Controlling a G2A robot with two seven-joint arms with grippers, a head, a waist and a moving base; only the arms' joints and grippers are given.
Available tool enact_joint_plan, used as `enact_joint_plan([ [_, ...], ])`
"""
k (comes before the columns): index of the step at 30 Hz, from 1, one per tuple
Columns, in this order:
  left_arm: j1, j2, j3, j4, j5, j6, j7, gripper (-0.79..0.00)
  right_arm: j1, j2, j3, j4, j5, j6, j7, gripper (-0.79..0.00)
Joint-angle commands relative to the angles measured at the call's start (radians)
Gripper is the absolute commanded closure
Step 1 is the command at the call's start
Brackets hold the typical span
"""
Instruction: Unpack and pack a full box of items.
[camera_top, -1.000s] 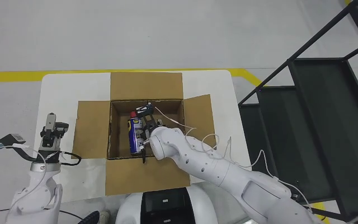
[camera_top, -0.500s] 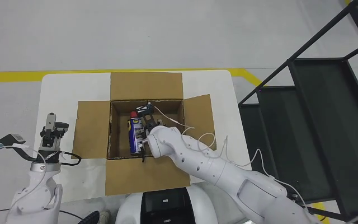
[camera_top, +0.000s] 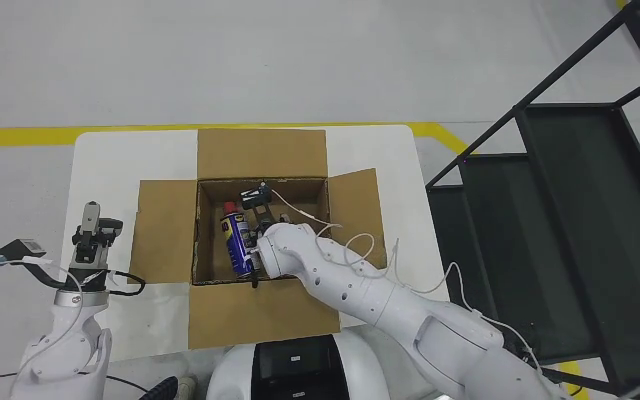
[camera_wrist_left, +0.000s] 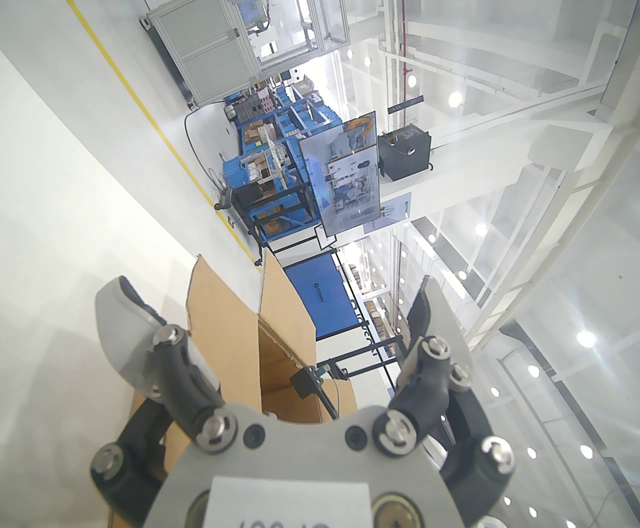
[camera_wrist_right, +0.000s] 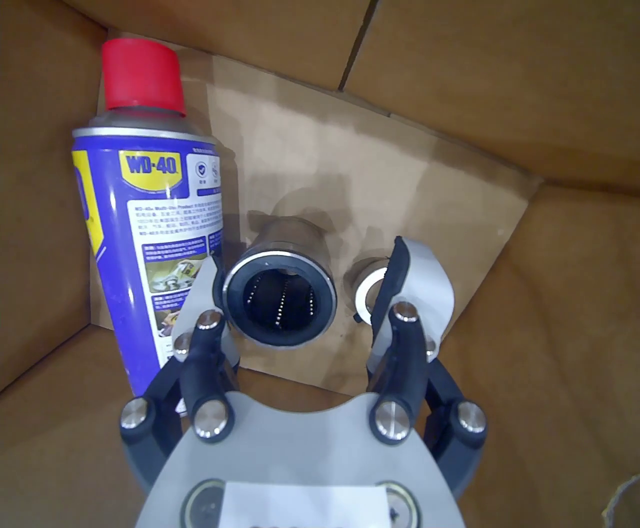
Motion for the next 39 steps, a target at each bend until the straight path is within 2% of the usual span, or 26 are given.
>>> enact_joint_plan([
  [1, 0.000, 0.000, 0.000, 0.000, 0.000, 0.000, 0.000, -0.785, 0.003, -0.006, 0.001, 0.013, 0.001, -0.004, -0.002, -0.554],
  [2, 0.000, 0.000, 0.000, 0.000, 0.000, 0.000, 0.000, -0.785, 0.005, -0.010, 0.002, 0.018, 0.002, -0.006, -0.002, -0.413],
  [4, 0.000, 0.000, 0.000, 0.000, 0.000, 0.000, 0.000, -0.785, 0.007, -0.015, 0.004, 0.028, 0.001, -0.008, -0.004, -0.185],
  [6, 0.000, 0.000, 0.000, 0.000, 0.000, 0.000, 0.000, -0.785, 0.009, -0.020, 0.004, 0.033, -0.004, -0.010, -0.002, 0.000],
  [13, 0.000, 0.000, 0.000, 0.000, 0.000, 0.000, 0.000, -0.785, -0.001, -0.027, 0.017, 0.006, -0.032, 0.000, 0.020, 0.000],
  [20, 0.000, 0.000, 0.000, 0.000, 0.000, 0.000, 0.000, -0.785, -0.049, -0.008, 0.047, -0.128, -0.118, 0.006, 0.072, 0.000],
  [28, 0.000, 0.000, 0.000, 0.000, 0.000, 0.000, 0.000, -0.785, -0.167, 0.054, 0.143, -0.425, -0.295, -0.052, 0.195, 0.000],
  [34, 0.000, 0.000, 0.000, 0.000, 0.000, 0.000, 0.000, -0.785, -0.257, 0.100, 0.241, -0.662, -0.442, -0.170, 0.332, 0.000],
  [39, 0.000, 0.000, 0.000, 0.000, 0.000, 0.000, 0.000, -0.785, -0.328, 0.124, 0.332, -0.822, -0.484, -0.264, 0.402, 0.000],
])
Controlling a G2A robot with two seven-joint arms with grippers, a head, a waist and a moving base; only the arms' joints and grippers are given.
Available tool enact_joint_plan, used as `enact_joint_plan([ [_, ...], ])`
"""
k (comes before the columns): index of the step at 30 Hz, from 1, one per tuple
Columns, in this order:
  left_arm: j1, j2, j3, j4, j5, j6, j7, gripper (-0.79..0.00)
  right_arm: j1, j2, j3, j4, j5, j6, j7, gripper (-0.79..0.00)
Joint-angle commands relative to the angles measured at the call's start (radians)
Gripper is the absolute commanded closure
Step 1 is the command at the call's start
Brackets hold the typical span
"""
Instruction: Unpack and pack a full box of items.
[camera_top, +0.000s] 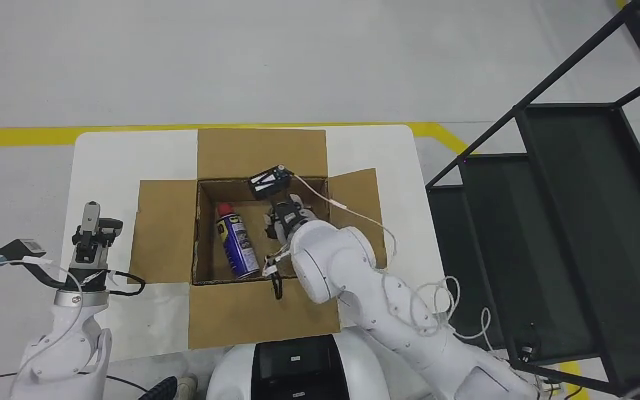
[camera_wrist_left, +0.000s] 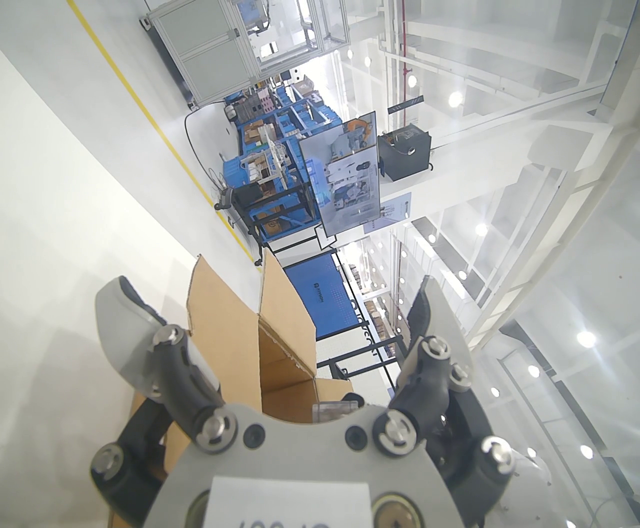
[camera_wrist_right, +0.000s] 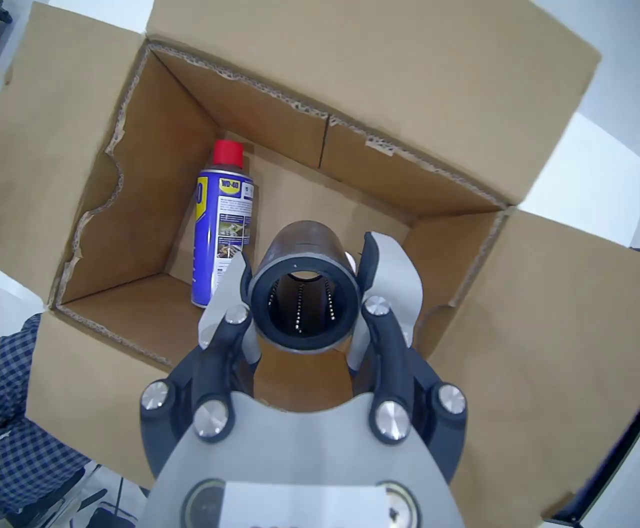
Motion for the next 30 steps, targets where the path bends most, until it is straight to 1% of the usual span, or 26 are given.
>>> enact_joint_plan([
  [1, 0.000, 0.000, 0.000, 0.000, 0.000, 0.000, 0.000, -0.785, -0.022, 0.007, 0.030, -0.046, -0.005, -0.035, 0.020, 0.000],
  [4, 0.000, 0.000, 0.000, 0.000, 0.000, 0.000, 0.000, -0.785, -0.049, 0.015, 0.078, -0.096, -0.006, -0.084, 0.052, 0.000],
  [25, 0.000, 0.000, 0.000, 0.000, 0.000, 0.000, 0.000, -0.785, -0.049, 0.015, 0.078, -0.096, -0.006, -0.084, 0.052, 0.000],
  [26, 0.000, 0.000, 0.000, 0.000, 0.000, 0.000, 0.000, -0.785, -0.059, 0.016, 0.081, -0.092, -0.001, -0.091, 0.031, 0.000],
  [28, 0.000, 0.000, 0.000, 0.000, 0.000, 0.000, 0.000, -0.785, -0.072, 0.020, 0.100, -0.097, -0.013, -0.108, 0.022, 0.000],
  [30, 0.000, 0.000, 0.000, 0.000, 0.000, 0.000, 0.000, -0.785, -0.091, 0.026, 0.145, -0.135, -0.021, -0.122, 0.039, 0.000],
])
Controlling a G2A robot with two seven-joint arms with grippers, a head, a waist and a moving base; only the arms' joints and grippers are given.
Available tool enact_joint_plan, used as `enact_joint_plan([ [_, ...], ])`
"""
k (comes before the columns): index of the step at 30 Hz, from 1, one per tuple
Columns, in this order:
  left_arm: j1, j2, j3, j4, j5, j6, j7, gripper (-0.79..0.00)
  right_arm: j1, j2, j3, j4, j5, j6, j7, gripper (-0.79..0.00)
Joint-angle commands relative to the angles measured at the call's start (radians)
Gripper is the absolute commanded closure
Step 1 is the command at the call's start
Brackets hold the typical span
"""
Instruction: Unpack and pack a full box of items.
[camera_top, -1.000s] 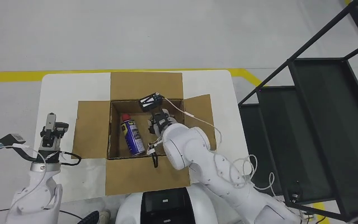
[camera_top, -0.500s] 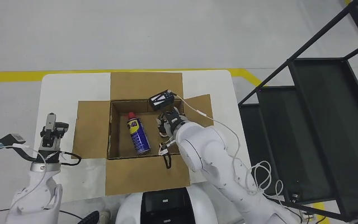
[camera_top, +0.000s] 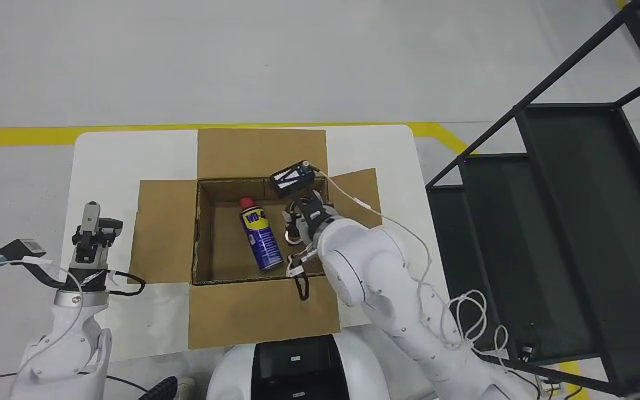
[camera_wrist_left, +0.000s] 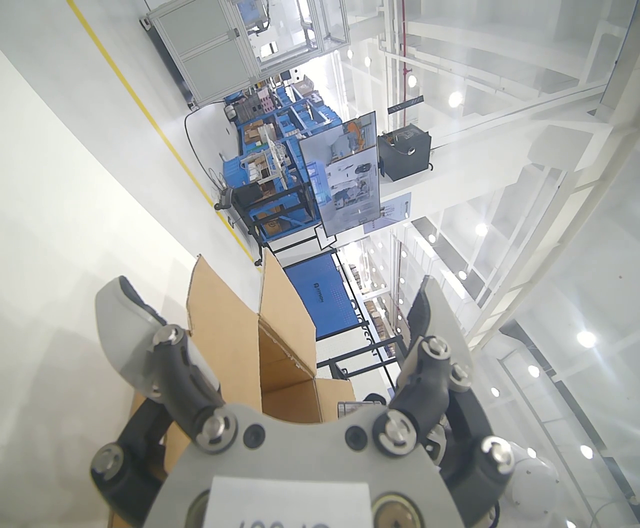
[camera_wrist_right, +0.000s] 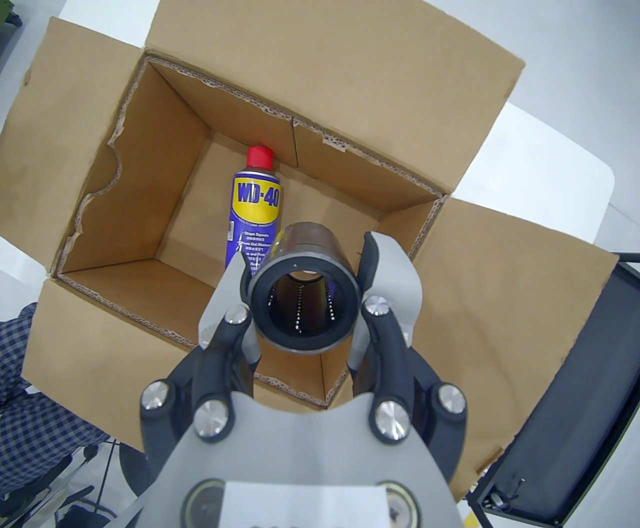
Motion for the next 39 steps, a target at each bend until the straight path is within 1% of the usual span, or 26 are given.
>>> enact_joint_plan([
  [1, 0.000, 0.000, 0.000, 0.000, 0.000, 0.000, 0.000, -0.785, -0.018, 0.006, 0.048, -0.042, -0.006, -0.012, 0.021, 0.000],
  [6, 0.000, 0.000, 0.000, 0.000, 0.000, 0.000, 0.000, -0.785, -0.087, 0.023, 0.189, -0.166, -0.017, -0.053, 0.068, 0.000],
  [10, 0.000, 0.000, 0.000, 0.000, 0.000, 0.000, 0.000, -0.785, -0.149, 0.034, 0.319, -0.241, 0.026, -0.073, 0.074, 0.000],
  [16, 0.000, 0.000, 0.000, 0.000, 0.000, 0.000, 0.000, -0.785, -0.205, 0.046, 0.515, -0.265, 0.124, -0.101, 0.058, 0.000],
  [18, 0.000, 0.000, 0.000, 0.000, 0.000, 0.000, 0.000, -0.785, -0.212, 0.049, 0.563, -0.261, 0.155, -0.108, 0.055, 0.000],
  [22, 0.000, 0.000, 0.000, 0.000, 0.000, 0.000, 0.000, -0.785, -0.212, 0.057, 0.666, -0.223, 0.200, -0.123, 0.048, 0.000],
  [26, 0.000, 0.000, 0.000, 0.000, 0.000, 0.000, 0.000, -0.785, -0.198, 0.063, 0.720, -0.151, 0.212, -0.133, 0.043, 0.000],
  [30, 0.000, 0.000, 0.000, 0.000, 0.000, 0.000, 0.000, -0.785, -0.174, 0.069, 0.740, -0.045, 0.228, -0.140, 0.030, 0.000],
  [35, 0.000, 0.000, 0.000, 0.000, 0.000, 0.000, 0.000, -0.785, -0.129, 0.073, 0.737, 0.117, 0.288, -0.143, 0.028, 0.000],
  [39, 0.000, 0.000, 0.000, 0.000, 0.000, 0.000, 0.000, -0.785, -0.102, 0.077, 0.732, 0.210, 0.317, -0.161, 0.018, 0.000],
])
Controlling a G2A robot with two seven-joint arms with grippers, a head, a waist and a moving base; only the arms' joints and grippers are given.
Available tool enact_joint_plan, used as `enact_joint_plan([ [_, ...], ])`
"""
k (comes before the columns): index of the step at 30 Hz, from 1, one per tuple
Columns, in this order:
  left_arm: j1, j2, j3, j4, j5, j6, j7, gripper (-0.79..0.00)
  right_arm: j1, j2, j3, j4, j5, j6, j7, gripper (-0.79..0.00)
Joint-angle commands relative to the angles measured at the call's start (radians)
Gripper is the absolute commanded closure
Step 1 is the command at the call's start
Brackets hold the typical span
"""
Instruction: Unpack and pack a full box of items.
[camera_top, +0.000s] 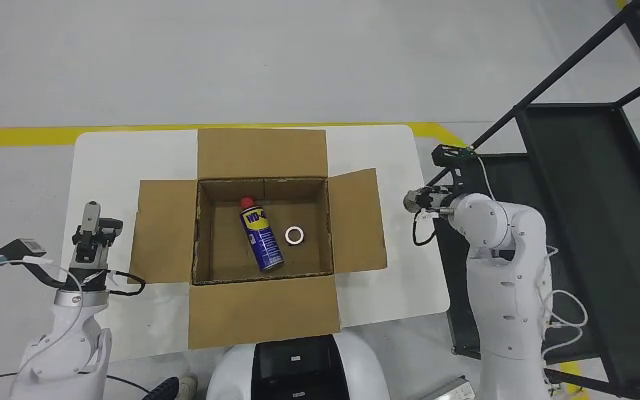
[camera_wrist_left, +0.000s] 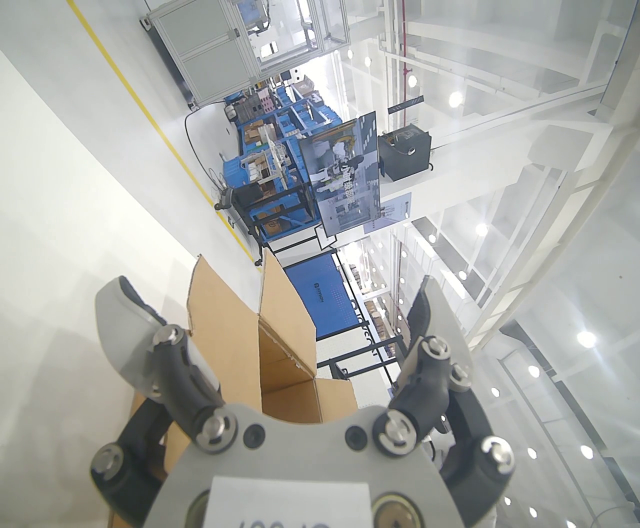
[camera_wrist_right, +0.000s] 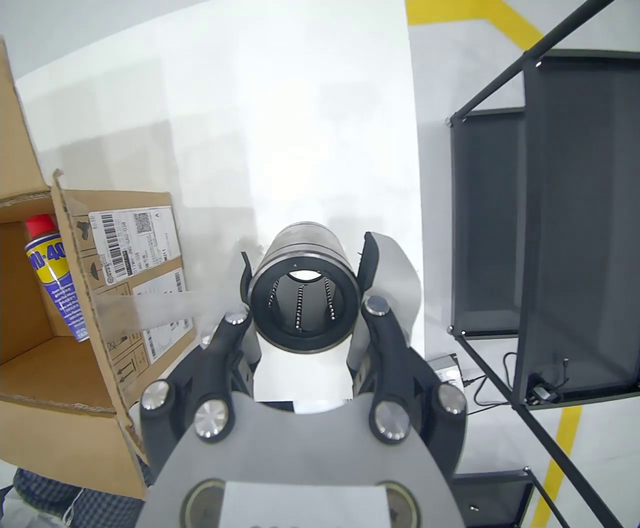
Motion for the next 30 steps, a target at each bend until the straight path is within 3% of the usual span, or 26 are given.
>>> enact_joint_plan([
  [1, 0.000, 0.000, 0.000, 0.000, 0.000, 0.000, 0.000, -0.785, 0.015, 0.003, -0.005, 0.052, -0.009, -0.006, -0.012, 0.000],
  [16, 0.000, 0.000, 0.000, 0.000, 0.000, 0.000, 0.000, -0.785, 0.119, 0.010, -0.094, 0.384, -0.067, 0.036, -0.142, 0.000],
  [30, 0.000, 0.000, 0.000, 0.000, 0.000, 0.000, 0.000, -0.785, 0.163, 0.008, -0.142, 0.559, -0.043, 0.098, -0.278, 0.000],
])
